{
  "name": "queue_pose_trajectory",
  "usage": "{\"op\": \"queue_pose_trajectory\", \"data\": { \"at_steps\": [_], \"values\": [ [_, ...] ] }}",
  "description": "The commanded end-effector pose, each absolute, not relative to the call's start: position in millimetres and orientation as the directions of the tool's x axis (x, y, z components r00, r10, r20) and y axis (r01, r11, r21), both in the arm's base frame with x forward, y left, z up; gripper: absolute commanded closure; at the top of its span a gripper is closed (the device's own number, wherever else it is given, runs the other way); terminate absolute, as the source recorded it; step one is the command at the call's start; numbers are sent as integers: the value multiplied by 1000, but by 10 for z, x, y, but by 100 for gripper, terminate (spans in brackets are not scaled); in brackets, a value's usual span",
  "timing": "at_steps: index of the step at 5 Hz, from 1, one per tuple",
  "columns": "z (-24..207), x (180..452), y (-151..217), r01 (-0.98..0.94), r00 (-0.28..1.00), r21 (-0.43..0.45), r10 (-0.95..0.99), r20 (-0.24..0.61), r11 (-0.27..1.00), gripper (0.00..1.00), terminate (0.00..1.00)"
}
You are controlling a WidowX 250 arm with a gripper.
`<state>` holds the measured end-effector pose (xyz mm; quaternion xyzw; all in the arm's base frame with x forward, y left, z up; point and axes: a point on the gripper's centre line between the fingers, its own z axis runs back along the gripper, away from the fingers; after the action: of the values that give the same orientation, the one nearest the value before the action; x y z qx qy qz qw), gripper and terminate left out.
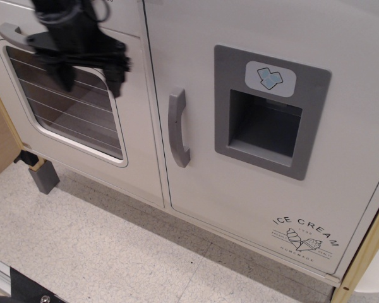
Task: Open fridge
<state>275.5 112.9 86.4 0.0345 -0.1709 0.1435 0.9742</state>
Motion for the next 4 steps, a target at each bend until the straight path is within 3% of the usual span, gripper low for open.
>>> {"op": "queue_pose_trajectory", "data": {
  "at_steps": [1,4],
  "values": [
    [786,2823,830,-212,889,22,183,420,977,0,0],
    [514,2866,500,-160,868,44,120,483,986,0,0]
  ]
}}
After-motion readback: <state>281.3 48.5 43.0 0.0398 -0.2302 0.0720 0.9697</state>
